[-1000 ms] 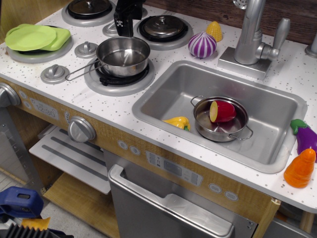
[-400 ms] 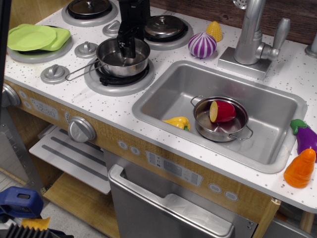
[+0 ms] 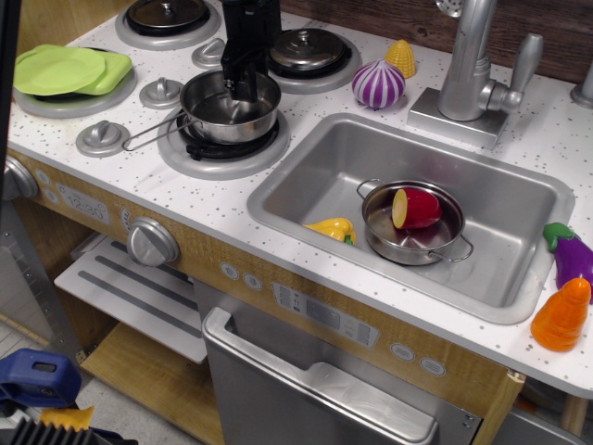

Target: Pick up pan from stove

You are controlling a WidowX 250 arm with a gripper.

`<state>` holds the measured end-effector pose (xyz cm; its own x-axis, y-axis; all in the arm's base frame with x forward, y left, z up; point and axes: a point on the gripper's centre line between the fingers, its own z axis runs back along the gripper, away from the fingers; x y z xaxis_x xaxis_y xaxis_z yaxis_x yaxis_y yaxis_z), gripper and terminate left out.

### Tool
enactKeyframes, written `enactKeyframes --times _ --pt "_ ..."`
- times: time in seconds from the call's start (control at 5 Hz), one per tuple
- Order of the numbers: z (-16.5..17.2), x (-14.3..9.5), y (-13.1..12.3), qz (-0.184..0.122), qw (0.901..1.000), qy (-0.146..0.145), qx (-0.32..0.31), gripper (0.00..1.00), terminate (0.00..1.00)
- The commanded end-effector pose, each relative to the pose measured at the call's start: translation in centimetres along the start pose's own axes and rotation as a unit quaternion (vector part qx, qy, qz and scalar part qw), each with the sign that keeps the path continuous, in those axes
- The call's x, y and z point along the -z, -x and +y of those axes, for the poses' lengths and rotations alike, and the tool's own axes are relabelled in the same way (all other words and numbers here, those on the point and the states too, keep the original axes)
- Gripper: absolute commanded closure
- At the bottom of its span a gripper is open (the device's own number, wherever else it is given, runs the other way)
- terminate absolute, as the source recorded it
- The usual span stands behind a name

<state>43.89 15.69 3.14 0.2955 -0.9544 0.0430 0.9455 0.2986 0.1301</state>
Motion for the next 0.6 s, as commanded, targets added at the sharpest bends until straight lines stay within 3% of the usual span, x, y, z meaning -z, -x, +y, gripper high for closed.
enactKeyframes --times 0.0,0.4 --pt "1.1 -2.5 0.4 -0.005 0.9995 -0.031 0.006 1.00 0.00" --pt "1.2 -4.0 0.7 0.009 0.9989 -0.037 0.030 1.00 0.00"
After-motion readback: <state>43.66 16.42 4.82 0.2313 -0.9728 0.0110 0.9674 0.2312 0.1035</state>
